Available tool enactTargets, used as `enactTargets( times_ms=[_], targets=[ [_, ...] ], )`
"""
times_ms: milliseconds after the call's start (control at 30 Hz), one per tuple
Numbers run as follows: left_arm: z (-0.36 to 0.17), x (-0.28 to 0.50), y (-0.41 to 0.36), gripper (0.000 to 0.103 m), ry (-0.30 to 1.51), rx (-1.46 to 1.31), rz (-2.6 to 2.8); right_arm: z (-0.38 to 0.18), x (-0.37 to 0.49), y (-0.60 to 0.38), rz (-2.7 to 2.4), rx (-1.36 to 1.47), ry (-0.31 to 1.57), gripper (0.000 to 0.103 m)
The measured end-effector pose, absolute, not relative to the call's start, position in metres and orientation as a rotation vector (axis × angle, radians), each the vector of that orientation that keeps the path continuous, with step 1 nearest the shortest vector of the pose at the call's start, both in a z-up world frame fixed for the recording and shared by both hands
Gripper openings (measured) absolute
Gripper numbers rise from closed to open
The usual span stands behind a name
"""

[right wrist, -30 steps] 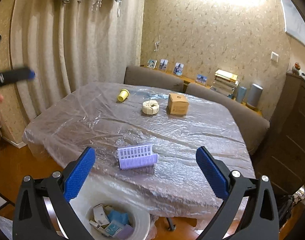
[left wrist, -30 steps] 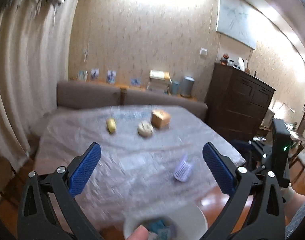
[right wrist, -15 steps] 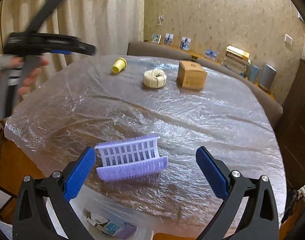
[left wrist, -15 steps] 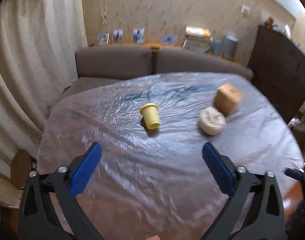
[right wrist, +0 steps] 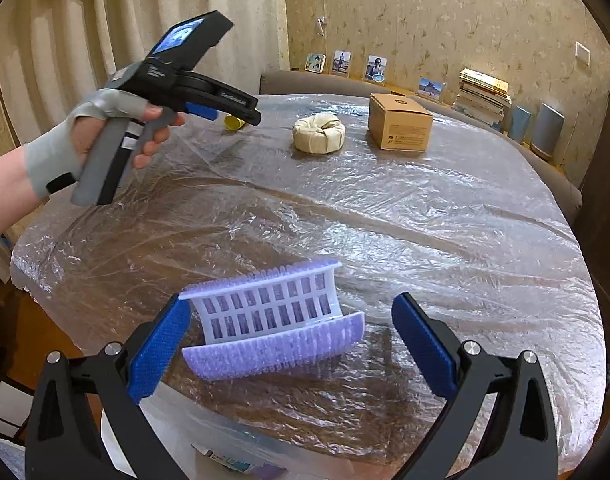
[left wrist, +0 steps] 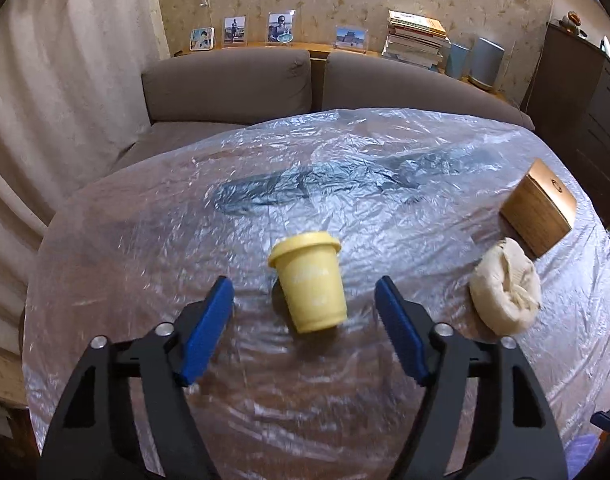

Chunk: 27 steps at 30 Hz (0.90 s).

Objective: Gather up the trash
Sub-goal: 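Grasp the yellow cup with the left tool while the right tool grasps the purple hair roller, then lift the yellow cup and purple roller and carry them over the bucket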

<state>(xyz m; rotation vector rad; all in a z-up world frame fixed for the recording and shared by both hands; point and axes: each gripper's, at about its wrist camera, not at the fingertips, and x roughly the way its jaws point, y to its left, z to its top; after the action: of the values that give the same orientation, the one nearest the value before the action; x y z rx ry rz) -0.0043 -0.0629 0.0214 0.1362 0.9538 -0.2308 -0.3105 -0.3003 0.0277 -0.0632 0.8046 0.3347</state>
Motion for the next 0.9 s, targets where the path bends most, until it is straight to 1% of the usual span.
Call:
enactTargets(
  times_ms=[33, 67, 100, 133, 200, 233, 267, 333, 600, 900],
  targets=[
    [0.021, -0.003, -0.063, 0.070, 0.953, 0.134, -0.234, 0.028, -0.311, -0.301, 0.338, -0.059, 0.802, 0.099],
    [0.020, -0.001, -0.063, 0.061, 0.951, 0.131, -0.235, 0.029, -0.312, -0.302, 0.337, -0.058, 0.799, 0.098],
    [0.019, 0.000, -0.064, 0.058, 0.949, 0.140, -0.221, 0.029, -0.312, -0.302, 0.330, -0.060, 0.796, 0.095],
    [0.019, 0.001, -0.065, 0.058, 0.942, 0.143, -0.218, 0.029, -0.312, -0.302, 0.325, -0.063, 0.794, 0.093],
    [0.019, 0.002, -0.065, 0.054, 0.938, 0.143, -0.227, 0.029, -0.312, -0.302, 0.319, -0.065, 0.796, 0.084],
    [0.020, 0.001, -0.065, 0.047, 0.935, 0.145, -0.230, 0.028, -0.311, -0.303, 0.328, -0.055, 0.802, 0.081],
    [0.021, 0.000, -0.066, 0.040, 0.929, 0.152, -0.229, 0.027, -0.311, -0.304, 0.336, -0.042, 0.811, 0.074],
    [0.021, -0.002, -0.067, 0.035, 0.923, 0.163, -0.234, 0.027, -0.309, -0.307, 0.339, -0.020, 0.811, 0.073],
    [0.029, -0.023, -0.060, 0.035, 0.908, 0.137, -0.276, 0.034, -0.296, -0.318, 0.342, 0.050, 0.810, 0.073],
    [0.050, -0.073, -0.046, 0.035, 0.875, 0.094, -0.313, 0.045, -0.286, -0.320, 0.335, 0.052, 0.803, 0.073]
  ],
)
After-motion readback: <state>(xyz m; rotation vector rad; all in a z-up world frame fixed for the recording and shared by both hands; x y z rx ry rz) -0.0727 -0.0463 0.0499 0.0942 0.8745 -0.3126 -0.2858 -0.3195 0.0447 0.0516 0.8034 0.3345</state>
